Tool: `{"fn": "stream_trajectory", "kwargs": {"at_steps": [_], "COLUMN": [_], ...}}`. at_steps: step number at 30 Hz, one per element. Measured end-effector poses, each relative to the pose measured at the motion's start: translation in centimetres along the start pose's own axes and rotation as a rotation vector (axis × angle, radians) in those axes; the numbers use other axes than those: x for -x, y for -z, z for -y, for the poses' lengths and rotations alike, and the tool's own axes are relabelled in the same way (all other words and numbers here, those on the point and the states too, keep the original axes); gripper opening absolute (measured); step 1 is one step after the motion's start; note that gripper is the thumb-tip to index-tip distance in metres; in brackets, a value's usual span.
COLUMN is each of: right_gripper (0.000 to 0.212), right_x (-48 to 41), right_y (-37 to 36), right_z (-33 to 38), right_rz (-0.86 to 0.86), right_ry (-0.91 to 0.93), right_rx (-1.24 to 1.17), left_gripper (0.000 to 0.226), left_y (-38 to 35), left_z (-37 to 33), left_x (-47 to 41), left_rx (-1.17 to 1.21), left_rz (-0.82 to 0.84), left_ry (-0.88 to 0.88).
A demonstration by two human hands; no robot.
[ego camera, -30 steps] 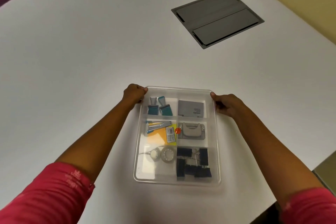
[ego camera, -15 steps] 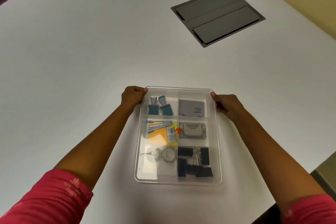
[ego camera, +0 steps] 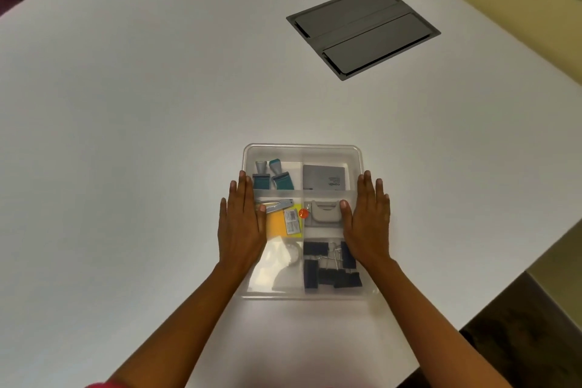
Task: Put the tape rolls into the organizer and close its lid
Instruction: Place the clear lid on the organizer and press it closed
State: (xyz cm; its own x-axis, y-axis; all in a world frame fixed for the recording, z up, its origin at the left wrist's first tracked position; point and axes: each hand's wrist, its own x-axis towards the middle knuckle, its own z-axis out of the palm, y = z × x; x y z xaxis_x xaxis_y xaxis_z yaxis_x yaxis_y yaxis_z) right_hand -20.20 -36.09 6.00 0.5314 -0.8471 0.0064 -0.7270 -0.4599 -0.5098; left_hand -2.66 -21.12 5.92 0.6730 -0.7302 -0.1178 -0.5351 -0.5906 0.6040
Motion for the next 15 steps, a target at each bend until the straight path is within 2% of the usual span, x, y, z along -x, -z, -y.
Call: {"fn": "stream_trajectory", "kwargs": {"at_steps": [5, 10, 15], "right_gripper": [0.065, 0.065, 0.063], "right_x": [-0.1, 0.0, 3.7], "right_y": [-1.1, -0.8, -0.2], "right_z": [-0.8, -1.0, -1.0], "right_rz": [0.006, -0.004, -0.054], "right_ry": [-0.005, -0.001, -0.01], "right_rx": [0.01, -0.045, -0.07], "left_gripper": [0.091, 0.093, 0.074], "left_y": [-0.5, -0.3, -0.8], "left_z": [0.2, 0.3, 1.1], "left_x": [-0.1, -0.1, 2.3], "left_rx": [0.054, -0.085, -0.026], "left_rz": [-0.02, -0.026, -0.018], "left_ry": [-0.023, -0.037, 0.018]}}
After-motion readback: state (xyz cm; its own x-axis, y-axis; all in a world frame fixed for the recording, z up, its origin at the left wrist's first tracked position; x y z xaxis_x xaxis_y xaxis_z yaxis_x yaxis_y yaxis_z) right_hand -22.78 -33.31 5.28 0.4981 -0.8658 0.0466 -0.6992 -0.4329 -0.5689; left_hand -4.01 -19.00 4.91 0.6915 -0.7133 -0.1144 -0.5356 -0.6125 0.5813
